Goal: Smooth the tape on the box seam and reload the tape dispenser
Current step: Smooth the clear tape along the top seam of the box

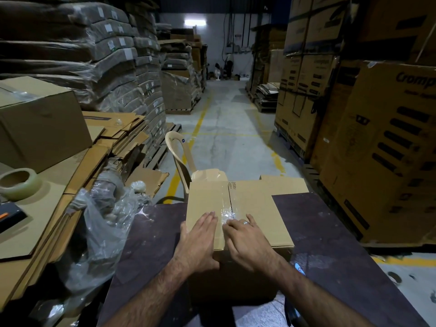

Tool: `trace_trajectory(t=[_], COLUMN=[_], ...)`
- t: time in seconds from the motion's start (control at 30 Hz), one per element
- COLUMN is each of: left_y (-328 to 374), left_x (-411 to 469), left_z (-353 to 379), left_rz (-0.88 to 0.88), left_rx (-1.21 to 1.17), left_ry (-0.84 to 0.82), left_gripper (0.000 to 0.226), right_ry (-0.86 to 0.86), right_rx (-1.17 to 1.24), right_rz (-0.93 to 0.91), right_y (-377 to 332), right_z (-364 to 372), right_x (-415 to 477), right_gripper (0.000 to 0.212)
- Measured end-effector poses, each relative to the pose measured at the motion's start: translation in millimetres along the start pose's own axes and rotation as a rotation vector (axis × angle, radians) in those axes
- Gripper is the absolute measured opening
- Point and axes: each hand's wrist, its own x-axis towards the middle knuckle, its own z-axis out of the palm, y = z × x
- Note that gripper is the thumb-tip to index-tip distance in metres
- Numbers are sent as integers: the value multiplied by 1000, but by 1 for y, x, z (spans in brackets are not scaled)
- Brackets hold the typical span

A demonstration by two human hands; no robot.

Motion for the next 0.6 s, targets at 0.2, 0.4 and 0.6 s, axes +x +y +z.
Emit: trace_trajectory(t=[0.2, 0.4, 0.6], left_y=[-1, 0, 1], left_x=[0, -1, 0], left_z=[5, 6, 1], left_rz=[0, -11, -7], left_rx=[6, 13, 9], left_ry=[54, 51, 10], left_gripper=[114, 116, 113], right_ry=[28, 109, 13], right_rx=[82, 63, -8], right_rz=[-12, -7, 10], right_y=[-17, -17, -4], right_z=[0, 4, -2], right_x=[-36, -49, 5], right_gripper=[48, 39, 55])
